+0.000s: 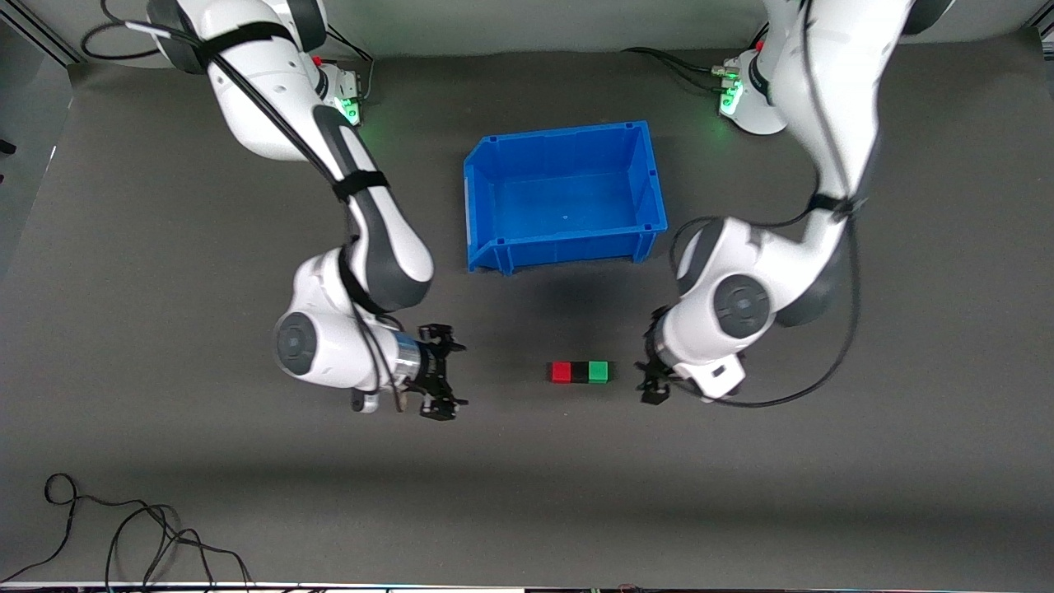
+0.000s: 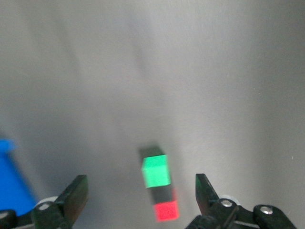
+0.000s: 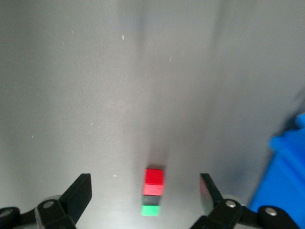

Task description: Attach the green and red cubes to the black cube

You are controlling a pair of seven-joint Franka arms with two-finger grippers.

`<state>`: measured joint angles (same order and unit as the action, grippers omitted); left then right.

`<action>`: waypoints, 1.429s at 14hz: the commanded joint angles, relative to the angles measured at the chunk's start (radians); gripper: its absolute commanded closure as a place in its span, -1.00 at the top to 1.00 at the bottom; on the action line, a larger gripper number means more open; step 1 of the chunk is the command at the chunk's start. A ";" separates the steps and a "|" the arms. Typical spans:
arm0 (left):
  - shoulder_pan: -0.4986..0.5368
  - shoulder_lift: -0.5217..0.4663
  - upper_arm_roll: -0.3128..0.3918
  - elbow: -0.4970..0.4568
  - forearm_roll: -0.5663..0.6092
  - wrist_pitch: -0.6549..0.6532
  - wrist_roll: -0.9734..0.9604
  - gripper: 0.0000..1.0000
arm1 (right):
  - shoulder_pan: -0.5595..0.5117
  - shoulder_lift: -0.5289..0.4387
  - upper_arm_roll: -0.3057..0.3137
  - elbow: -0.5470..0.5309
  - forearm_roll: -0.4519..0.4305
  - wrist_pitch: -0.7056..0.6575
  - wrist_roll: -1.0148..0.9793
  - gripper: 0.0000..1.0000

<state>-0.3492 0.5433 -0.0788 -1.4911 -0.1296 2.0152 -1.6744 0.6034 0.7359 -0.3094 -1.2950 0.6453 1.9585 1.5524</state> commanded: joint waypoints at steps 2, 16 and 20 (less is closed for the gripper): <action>0.099 -0.184 -0.009 -0.021 -0.024 -0.279 0.268 1.00 | 0.016 -0.143 -0.127 -0.056 -0.077 -0.235 -0.274 1.00; 0.409 -0.422 0.001 -0.032 0.131 -0.610 1.582 1.00 | -0.232 -0.628 -0.004 -0.248 -0.636 -0.402 -1.044 1.00; 0.401 -0.450 -0.004 -0.072 0.133 -0.573 1.582 0.95 | -0.477 -0.716 0.209 -0.302 -0.708 -0.385 -1.253 1.00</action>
<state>0.0595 0.1506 -0.0829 -1.4962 -0.0142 1.4055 -0.1126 0.2191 0.0870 -0.1958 -1.5284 -0.0269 1.5497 0.3895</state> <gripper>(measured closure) 0.013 0.000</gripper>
